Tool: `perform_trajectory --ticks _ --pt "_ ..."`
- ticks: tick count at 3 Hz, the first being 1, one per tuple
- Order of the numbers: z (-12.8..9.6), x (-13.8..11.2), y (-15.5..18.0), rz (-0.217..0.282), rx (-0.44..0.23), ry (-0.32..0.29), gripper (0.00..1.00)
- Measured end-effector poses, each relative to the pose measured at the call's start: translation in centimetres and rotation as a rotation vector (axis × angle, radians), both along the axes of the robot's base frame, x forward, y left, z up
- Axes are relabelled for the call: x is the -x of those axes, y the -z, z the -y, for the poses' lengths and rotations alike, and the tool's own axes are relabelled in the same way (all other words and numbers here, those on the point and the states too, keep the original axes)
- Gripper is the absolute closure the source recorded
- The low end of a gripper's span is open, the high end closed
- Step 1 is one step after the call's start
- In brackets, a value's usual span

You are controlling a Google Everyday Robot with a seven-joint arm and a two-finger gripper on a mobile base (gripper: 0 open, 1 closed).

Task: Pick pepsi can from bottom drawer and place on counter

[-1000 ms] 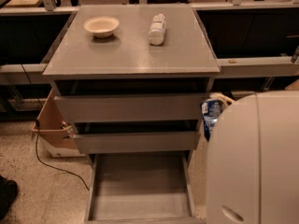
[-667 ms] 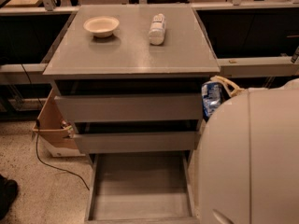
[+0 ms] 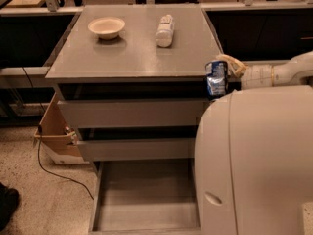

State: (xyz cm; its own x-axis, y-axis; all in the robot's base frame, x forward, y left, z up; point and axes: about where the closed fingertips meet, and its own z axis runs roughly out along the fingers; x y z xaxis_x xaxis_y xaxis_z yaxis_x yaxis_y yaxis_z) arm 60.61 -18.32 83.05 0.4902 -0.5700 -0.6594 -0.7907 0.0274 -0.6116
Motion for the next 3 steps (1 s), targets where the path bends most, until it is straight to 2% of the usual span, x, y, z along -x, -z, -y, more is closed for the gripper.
perform_trajectory --ticks 1,2,3 --pt "-0.2 -2.2 -1.4 0.022 -0.036 -0.009 1.0" --pt "-1.0 -3.4 -3.5 0.046 -0.061 -0.012 1.0" --pt "-2.5 -4.6 -4.4 0.054 -0.098 -0.011 1.0"
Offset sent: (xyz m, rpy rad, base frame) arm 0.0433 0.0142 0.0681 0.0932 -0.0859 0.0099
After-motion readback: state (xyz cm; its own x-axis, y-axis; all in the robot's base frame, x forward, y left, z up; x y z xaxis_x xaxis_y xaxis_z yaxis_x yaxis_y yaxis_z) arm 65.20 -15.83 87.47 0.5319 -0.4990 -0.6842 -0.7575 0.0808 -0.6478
